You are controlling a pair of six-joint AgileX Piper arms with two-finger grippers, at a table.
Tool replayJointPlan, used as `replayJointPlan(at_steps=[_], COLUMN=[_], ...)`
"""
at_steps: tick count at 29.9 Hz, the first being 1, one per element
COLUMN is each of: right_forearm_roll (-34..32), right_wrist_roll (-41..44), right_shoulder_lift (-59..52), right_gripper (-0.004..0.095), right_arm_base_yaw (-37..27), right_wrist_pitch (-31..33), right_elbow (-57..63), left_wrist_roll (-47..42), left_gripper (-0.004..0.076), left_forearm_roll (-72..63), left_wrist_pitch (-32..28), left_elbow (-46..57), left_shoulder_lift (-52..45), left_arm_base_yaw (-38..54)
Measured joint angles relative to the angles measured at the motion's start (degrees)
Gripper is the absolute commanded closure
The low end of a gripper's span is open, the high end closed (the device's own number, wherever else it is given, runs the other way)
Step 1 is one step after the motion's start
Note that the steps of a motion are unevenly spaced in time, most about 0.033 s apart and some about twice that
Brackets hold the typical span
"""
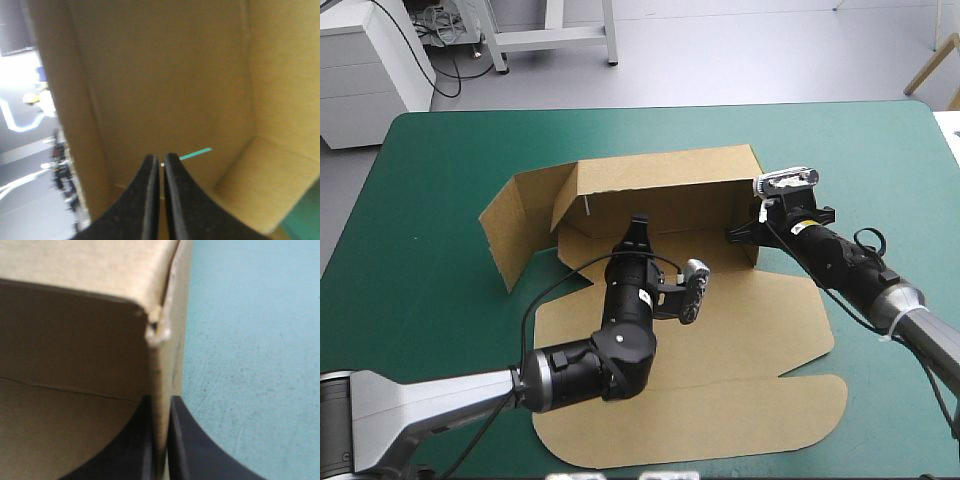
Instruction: Fold the box
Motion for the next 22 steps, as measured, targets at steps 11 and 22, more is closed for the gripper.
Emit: replayJointPlan(at_steps=[11, 22], right_forearm_roll=[-1.16, -1.34], right_wrist_roll=[0.00, 0.00], right_shoulder_lift=[0.00, 0.00], right_gripper=[0.0927, 0.0927], right_arm_base_yaw=[-0.04, -0.11], right_wrist_pitch=[0.63, 0.87], right_elbow=[-0.11, -0.17], left_wrist_roll=[26.32, 27.74], left_gripper=[0.0710, 0.0710], left_forearm_roll=[-47.56, -78.91], left_wrist_pitch=[9.77, 12.87], left_elbow=[-30.97, -42.25], left_shoulder_lift=[0.05, 0.00], left_arm_base_yaw=[20.26, 55.10])
